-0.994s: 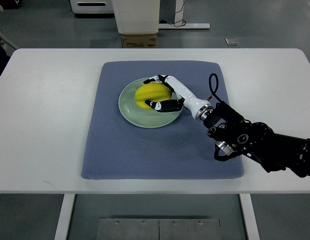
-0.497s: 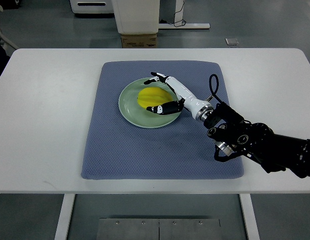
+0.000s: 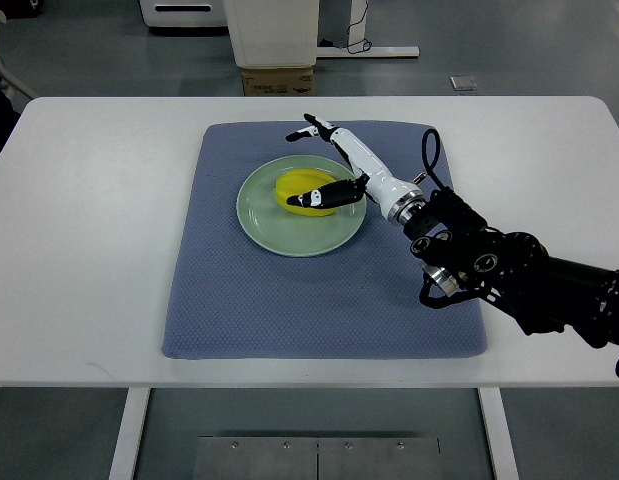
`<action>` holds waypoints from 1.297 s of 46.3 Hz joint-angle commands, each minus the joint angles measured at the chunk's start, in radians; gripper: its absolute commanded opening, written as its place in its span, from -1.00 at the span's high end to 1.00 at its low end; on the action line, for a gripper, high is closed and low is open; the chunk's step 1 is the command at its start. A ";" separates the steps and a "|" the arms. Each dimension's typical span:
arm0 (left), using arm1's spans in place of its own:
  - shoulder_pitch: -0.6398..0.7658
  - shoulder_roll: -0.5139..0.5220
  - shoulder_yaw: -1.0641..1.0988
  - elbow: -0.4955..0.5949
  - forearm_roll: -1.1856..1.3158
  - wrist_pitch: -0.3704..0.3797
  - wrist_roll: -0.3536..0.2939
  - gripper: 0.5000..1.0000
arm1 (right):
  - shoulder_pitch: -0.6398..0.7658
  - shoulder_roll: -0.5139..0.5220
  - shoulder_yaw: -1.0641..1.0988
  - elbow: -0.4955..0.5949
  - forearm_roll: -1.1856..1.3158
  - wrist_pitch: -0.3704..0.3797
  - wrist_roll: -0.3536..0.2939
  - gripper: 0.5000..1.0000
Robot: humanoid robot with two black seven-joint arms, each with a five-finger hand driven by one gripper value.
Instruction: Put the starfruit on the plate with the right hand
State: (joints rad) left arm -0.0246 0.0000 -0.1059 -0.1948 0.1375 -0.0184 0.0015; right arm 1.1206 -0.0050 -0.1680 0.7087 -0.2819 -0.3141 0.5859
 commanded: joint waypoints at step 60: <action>0.000 0.000 0.000 0.000 -0.001 0.000 0.000 -1.00 | -0.093 -0.227 0.528 -0.409 0.105 0.521 -0.235 -1.00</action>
State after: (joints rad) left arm -0.0246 -0.0001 -0.1059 -0.1949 0.1377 -0.0184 0.0020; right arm 1.0278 -0.2310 0.3617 0.3114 -0.1916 0.1924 0.3613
